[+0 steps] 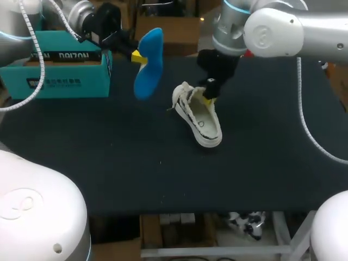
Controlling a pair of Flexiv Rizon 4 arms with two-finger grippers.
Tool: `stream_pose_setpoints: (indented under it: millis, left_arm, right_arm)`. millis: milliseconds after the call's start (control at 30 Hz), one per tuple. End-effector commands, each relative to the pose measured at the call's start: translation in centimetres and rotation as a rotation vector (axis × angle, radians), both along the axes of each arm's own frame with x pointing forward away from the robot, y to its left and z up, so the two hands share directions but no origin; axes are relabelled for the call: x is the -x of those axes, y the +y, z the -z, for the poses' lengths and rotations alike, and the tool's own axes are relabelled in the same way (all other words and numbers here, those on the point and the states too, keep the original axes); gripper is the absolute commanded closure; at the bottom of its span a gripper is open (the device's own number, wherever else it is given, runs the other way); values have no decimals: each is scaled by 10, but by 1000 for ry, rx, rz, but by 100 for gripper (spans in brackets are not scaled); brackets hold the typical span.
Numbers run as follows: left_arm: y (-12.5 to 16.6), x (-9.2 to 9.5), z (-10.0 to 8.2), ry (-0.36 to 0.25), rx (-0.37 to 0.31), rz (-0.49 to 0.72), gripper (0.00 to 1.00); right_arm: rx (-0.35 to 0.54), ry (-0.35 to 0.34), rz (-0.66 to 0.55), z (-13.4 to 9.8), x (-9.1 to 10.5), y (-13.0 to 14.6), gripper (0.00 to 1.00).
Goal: Open the shoe tongue, take the insole out of the shoe, put the insole back into the shoe, and pack the shoe into the shoebox
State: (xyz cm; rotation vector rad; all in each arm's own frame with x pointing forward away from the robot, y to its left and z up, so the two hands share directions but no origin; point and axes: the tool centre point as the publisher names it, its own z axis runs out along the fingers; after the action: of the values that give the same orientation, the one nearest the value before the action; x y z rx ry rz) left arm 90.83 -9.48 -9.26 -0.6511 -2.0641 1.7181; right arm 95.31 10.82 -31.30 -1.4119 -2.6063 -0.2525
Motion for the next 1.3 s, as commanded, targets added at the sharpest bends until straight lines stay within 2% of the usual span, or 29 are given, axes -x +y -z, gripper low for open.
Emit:
stream_pose_setpoints:
  millis: [33, 167, 500, 633, 667, 700, 733, 967, 1100, 1300]
  left_arm:
    - [5, -9, 1, 58, 15, 291, 100]
    - [6, -11, -1, 71, 52, 324, 100]
    - [0, -13, -3, 107, 116, 403, 100]
    - [-5, -8, -7, 108, 141, 441, 100]
    - [-6, -6, -8, 107, 142, 446, 100]
    - [-7, -5, -9, 105, 146, 455, 100]
    - [-8, -3, -11, 105, 148, 460, 100]
    - [-13, 4, -17, 119, 192, 494, 100]
    - [-17, 6, -21, 147, 244, 500, 100]
    - [-30, 20, -26, 143, 281, 480, 100]
  right_arm:
    - [-34, -58, 60, 0, 6, 4, 100]
    - [-17, -43, 105, -1, 8, 10, 100]
    - [-48, 18, 151, 28, 17, 15, 100]
    - [-56, 26, 168, 31, 20, 12, 100]
    - [-56, 29, 172, 31, 21, 12, 74]
    - [-53, 31, 178, 30, 22, 11, 20]
    - [-54, 31, 183, 30, 22, 10, 0]
    - [-63, 58, 212, 17, 33, 2, 0]
    - [-116, 129, 196, 8, 32, -6, 0]
    - [-137, 126, 189, 2, 31, -12, 0]
